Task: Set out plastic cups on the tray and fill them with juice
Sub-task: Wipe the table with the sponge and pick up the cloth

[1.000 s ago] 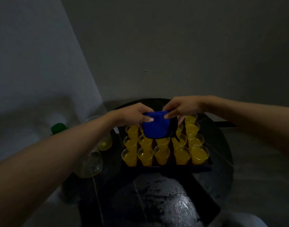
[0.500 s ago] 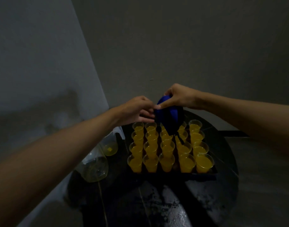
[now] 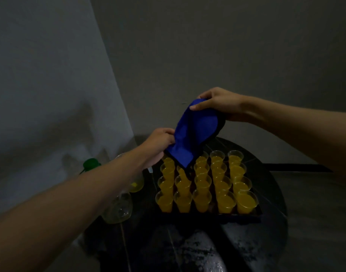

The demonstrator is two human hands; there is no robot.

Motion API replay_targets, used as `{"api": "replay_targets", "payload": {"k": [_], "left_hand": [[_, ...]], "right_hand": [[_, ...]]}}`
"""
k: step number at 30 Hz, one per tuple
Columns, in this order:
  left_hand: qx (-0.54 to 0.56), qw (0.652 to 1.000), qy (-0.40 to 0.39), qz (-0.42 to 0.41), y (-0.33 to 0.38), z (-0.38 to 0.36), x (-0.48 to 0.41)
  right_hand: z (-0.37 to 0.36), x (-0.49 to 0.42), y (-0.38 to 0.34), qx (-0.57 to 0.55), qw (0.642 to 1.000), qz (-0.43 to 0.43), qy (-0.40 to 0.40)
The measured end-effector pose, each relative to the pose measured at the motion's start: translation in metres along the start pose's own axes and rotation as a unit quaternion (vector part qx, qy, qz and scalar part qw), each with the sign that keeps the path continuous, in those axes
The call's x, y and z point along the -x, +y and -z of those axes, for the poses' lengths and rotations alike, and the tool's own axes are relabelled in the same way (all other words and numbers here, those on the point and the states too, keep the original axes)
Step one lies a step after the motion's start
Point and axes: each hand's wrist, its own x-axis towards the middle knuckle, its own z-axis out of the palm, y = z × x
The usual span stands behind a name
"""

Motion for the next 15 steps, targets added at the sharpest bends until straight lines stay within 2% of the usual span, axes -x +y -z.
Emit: {"api": "replay_targets", "payload": {"k": [4, 6, 8, 9, 11, 13, 15], "left_hand": [[-0.085, 0.992, 0.088, -0.021, 0.008, 0.004, 0.005], [-0.155, 0.965, 0.198, -0.072, 0.008, 0.004, 0.006], [-0.186, 0.930, 0.278, -0.151, 0.010, -0.002, 0.014], [-0.195, 0.917, 0.282, -0.206, 0.011, -0.008, 0.020], [-0.167, 0.903, 0.238, -0.317, 0.008, -0.021, 0.033], [-0.131, 0.894, 0.190, -0.384, 0.004, -0.033, 0.045], [-0.213, 0.860, 0.202, -0.417, -0.005, -0.039, 0.043]], "right_hand": [[0.016, 0.002, -0.006, -0.089, 0.987, -0.037, -0.128], [0.019, 0.001, -0.010, -0.123, 0.974, -0.040, -0.185], [0.019, 0.000, -0.016, -0.139, 0.971, -0.036, -0.190], [0.018, -0.001, -0.020, -0.147, 0.973, -0.038, -0.177], [0.015, 0.000, -0.026, -0.155, 0.975, -0.043, -0.151], [0.011, 0.001, -0.032, -0.149, 0.979, -0.038, -0.137], [0.008, 0.001, -0.035, -0.132, 0.984, -0.031, -0.118]]}}
